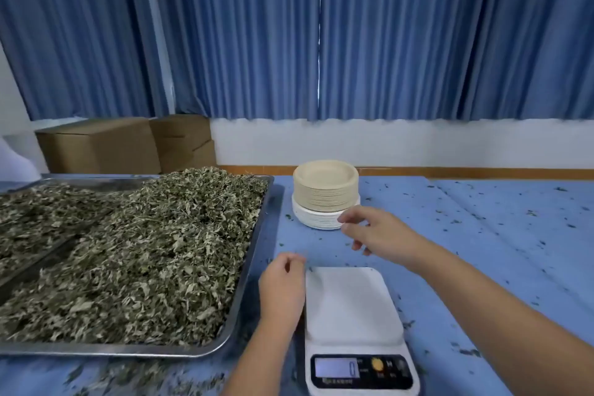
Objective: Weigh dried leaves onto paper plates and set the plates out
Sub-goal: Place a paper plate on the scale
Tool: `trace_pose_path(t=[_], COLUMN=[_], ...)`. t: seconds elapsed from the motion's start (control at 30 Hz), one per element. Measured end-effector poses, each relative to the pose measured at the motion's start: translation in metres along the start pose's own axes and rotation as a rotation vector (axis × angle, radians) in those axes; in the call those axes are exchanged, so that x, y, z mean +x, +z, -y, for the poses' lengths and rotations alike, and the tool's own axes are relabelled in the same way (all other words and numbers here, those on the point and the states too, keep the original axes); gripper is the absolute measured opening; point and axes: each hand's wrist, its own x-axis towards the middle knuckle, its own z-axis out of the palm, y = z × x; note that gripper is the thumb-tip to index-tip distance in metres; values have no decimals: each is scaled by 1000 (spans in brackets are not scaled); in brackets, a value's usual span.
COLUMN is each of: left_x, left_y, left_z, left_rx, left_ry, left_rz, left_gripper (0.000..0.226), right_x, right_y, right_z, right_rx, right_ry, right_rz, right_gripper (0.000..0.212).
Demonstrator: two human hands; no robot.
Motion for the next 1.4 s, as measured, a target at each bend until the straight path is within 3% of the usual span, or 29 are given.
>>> trace_pose_path(t=[0.1, 0.27, 0.33, 0.47, 0.53, 0.83, 1.1, 1.3, 1.4], left_x=[11, 21, 25, 33, 35, 38, 35, 28, 26], left_y=[-3, -6, -5, 1, 1, -1, -7, -19, -24], left_z=[17, 24, 30, 29, 29, 28, 26, 15, 11], left_rx=[-6, -69, -126, -158, -158, -213, -186, -220, -359], left_ry=[-44, -114, -142, -151, -165, -194, -154, -74, -147], left_rz=[-91, 16, -6, -4, -8, -7, 5, -69, -60], left_gripper=[24, 28, 28, 25, 25, 24, 24, 20, 20], right_x=[49, 116, 136, 159, 163, 167, 136, 18, -42], right_y=[2, 1, 2, 7, 8, -6, -9, 14, 17], right_z=[1, 0, 1, 4, 6, 5, 8, -10, -30], right_rx=[-343, -705, -751, -827, -822, -524, -431, -373, -294], right_ry=[-54, -6, 32, 89, 83, 87, -138, -402, -403], right_rz=[-100, -63, -49, 10, -27, -163, -384, -250, -150], right_gripper=[25, 49, 48, 27, 35, 23, 17, 17, 21])
